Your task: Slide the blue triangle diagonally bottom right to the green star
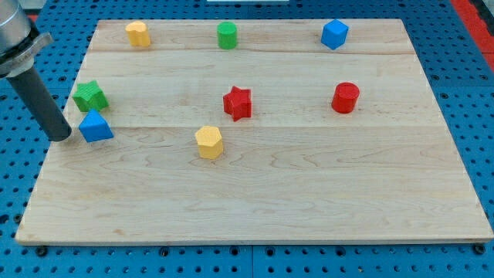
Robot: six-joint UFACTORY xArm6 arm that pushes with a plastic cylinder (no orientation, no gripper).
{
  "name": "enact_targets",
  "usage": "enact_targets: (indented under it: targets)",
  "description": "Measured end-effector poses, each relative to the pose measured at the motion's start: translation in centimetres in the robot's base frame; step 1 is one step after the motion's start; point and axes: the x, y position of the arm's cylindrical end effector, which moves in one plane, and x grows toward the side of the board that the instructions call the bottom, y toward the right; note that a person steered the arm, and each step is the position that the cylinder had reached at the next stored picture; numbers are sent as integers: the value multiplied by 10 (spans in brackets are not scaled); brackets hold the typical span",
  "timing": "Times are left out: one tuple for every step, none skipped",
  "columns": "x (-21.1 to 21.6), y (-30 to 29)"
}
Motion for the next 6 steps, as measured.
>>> enact_targets:
  targets:
    - [-24, 35]
    - [-36, 78]
    - [-36, 83]
    - [-17, 9]
    - [-54, -37]
    - [-74, 8]
